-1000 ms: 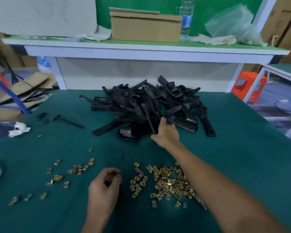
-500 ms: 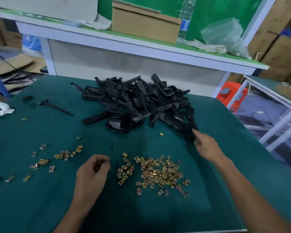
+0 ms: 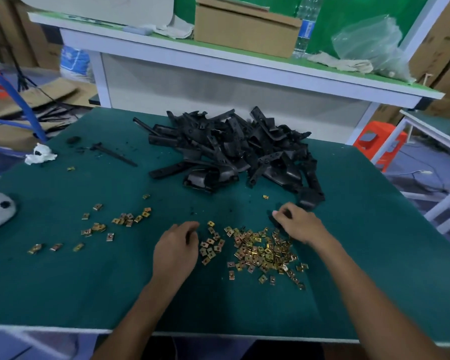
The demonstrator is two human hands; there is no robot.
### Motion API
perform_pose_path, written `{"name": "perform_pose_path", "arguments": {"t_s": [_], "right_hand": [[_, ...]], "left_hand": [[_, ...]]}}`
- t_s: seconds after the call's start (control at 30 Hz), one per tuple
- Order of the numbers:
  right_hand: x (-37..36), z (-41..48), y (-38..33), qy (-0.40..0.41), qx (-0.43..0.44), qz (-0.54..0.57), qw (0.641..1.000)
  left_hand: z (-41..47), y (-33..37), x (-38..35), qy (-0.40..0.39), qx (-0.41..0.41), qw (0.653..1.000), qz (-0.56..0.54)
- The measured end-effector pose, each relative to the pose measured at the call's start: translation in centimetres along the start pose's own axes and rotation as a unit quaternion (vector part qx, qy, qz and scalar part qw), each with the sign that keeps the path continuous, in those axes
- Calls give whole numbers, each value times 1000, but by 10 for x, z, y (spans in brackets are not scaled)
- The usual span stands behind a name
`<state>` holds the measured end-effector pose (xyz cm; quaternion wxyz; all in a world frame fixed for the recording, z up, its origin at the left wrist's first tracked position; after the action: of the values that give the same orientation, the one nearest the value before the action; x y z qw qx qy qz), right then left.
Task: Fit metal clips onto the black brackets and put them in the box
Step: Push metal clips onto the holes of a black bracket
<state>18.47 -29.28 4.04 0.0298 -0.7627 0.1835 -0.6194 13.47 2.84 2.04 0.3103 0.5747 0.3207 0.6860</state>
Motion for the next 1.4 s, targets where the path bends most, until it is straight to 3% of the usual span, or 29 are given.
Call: {"name": "perform_pose_path", "arguments": {"t_s": [0.17,0.27,0.4,0.53,0.63,0.8,0.97,1.17,1.27,1.33,1.4], "right_hand": [[6,9,8,32,-60,-84,994],[7,12,21,33,-93,-32,995],[10,11,46,46,-160,125,978],[15,14,56,57,-195,79,976],[16,21,52,56,-176,62,981],[28,26,48,105,-117,182,971],[32,22,27,156,-32,146,976],[24,20,27,107,-53,210,970],[19,17,25,33,-36,241,969],[17,8,22,-16,-32,295,955],[22,-6,26,2,-39,368,929]], "left_hand": [[21,18,-17,-30,-2,993,110],[29,20,-24,-33,1,992,124],[28,9,-17,15,14,998,67],[24,7,-15,30,-1,998,51],[23,5,-15,30,1,999,44],[23,2,-14,34,19,999,26],[23,0,-13,34,25,999,17],[23,-3,-11,36,32,999,-13],[22,-1,-11,35,34,999,-22],[24,-1,-11,29,36,999,-26],[27,5,-14,25,23,999,-20]]}}
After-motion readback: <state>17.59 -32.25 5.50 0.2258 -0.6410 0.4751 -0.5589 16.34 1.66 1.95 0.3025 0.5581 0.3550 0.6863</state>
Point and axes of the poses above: each hand's wrist, its own z-axis towards the middle knuckle, its own x-axis out of the back of the hand, y = z × x, the point moved 9 cm from there along z, towards the middle knuckle, and after that the axes turned 4 degrees about -z, right-handed, at the moved point
